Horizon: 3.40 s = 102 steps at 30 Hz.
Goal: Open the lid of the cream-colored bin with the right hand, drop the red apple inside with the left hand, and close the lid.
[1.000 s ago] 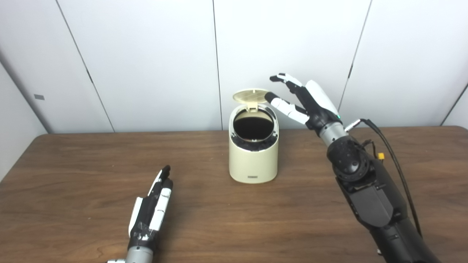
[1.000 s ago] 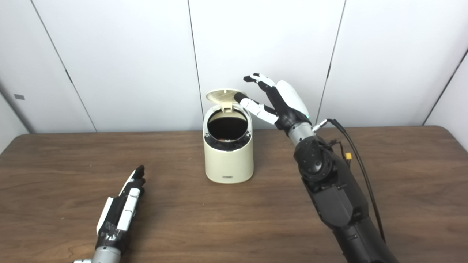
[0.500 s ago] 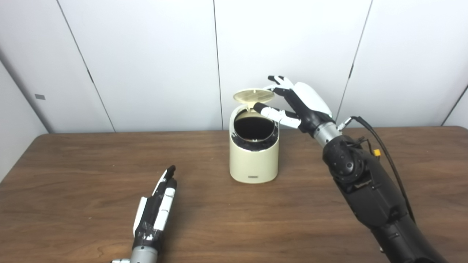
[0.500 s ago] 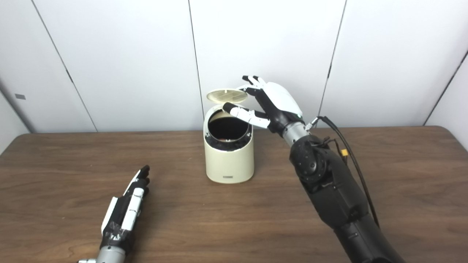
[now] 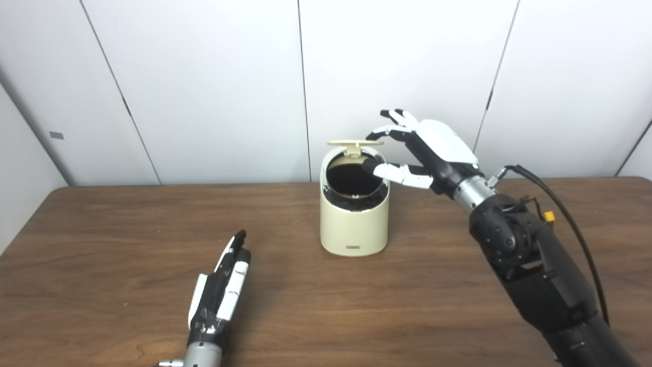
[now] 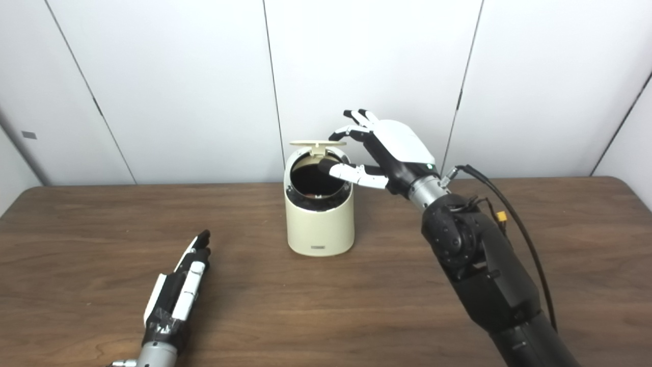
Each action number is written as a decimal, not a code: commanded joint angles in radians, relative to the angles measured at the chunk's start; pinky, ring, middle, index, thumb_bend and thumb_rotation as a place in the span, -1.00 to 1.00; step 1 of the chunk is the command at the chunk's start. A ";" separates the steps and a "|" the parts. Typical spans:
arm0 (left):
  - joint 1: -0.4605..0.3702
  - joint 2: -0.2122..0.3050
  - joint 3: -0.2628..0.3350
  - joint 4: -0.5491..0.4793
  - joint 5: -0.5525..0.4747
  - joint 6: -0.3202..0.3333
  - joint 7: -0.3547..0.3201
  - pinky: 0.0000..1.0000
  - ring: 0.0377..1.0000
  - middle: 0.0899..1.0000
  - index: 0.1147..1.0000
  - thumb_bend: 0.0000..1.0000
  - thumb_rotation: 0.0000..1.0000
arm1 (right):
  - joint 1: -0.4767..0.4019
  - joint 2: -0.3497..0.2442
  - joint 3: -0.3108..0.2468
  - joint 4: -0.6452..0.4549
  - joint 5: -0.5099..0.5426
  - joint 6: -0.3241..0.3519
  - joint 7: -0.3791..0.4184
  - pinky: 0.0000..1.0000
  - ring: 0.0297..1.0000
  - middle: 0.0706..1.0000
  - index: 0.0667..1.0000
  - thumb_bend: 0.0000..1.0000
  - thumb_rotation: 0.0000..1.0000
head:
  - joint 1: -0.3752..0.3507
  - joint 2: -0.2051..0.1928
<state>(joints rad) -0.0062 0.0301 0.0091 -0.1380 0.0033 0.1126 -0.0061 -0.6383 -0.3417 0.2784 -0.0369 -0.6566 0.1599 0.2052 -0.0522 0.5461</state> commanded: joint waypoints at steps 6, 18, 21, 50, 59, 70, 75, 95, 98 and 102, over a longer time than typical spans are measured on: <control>-0.016 0.002 -0.014 -0.020 0.018 0.026 -0.003 1.00 0.98 0.99 0.98 0.24 0.63 | -0.007 -0.027 0.000 -0.081 -0.036 -0.003 0.041 0.88 1.00 0.91 0.46 0.02 0.90 | 0.006 0.009; -0.012 0.018 -0.013 -0.028 0.014 0.026 -0.008 0.98 0.97 0.99 1.00 0.24 0.62 | 0.023 -0.067 0.093 -0.090 -0.222 -0.113 0.050 0.87 1.00 0.86 0.43 0.06 0.73 | 0.003 0.024; -0.010 0.017 -0.013 -0.029 -0.007 0.017 -0.018 0.97 0.96 0.98 0.99 0.23 0.64 | 0.030 -0.060 0.100 -0.088 -0.239 -0.124 0.062 0.97 1.00 0.86 0.44 0.06 0.66 | 0.004 0.027; -0.007 -0.003 -0.015 -0.034 -0.002 0.004 -0.003 0.89 0.92 0.96 0.98 0.18 0.76 | 0.049 -0.087 0.175 -0.096 -0.360 -0.191 0.130 1.00 1.00 0.97 0.52 0.01 0.74 | 0.010 0.049; -0.011 -0.010 -0.017 -0.036 -0.008 0.007 -0.005 0.91 0.92 0.96 0.98 0.20 0.73 | 0.041 -0.096 0.207 -0.065 -0.436 -0.193 0.166 1.00 1.00 1.00 0.41 0.06 0.75 | 0.015 0.053; -0.016 -0.009 -0.009 -0.027 -0.013 0.005 -0.001 0.90 0.92 0.95 0.96 0.27 0.72 | 0.038 -0.077 0.189 -0.062 -0.395 -0.187 0.155 1.00 1.00 1.00 0.46 0.09 0.82 | 0.015 0.048; -0.017 -0.012 -0.004 -0.027 -0.022 0.009 -0.001 0.91 0.93 0.95 0.96 0.32 0.69 | 0.048 -0.053 0.121 -0.108 -0.327 -0.165 0.116 1.00 1.00 1.00 0.52 0.13 0.83 | 0.018 0.045; 0.009 0.032 0.052 -0.069 -0.043 -0.021 -0.007 0.86 0.87 0.90 0.93 0.30 0.65 | 0.345 -0.001 -0.235 -0.194 -0.056 -0.079 0.001 0.86 0.94 0.94 0.83 0.05 0.70 | 0.018 0.044; 0.032 0.048 0.071 -0.086 -0.065 -0.022 -0.016 0.85 0.87 0.92 0.94 0.27 0.62 | 0.402 0.018 -0.281 -0.160 0.033 -0.076 -0.026 0.81 0.91 0.93 0.83 0.02 0.75 | 0.019 0.044; 0.056 0.066 0.095 -0.091 -0.085 -0.046 -0.027 0.88 0.89 0.93 0.93 0.26 0.58 | 0.466 0.041 -0.306 -0.134 0.084 -0.076 -0.069 0.77 0.90 0.90 0.82 -0.03 0.86 | 0.019 0.047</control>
<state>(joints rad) 0.0560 0.0806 0.0961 -0.1923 -0.0726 0.1073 -0.0244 -0.1576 -0.3083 -0.0148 -0.1519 -0.5930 0.0918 0.1734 -0.0307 0.5921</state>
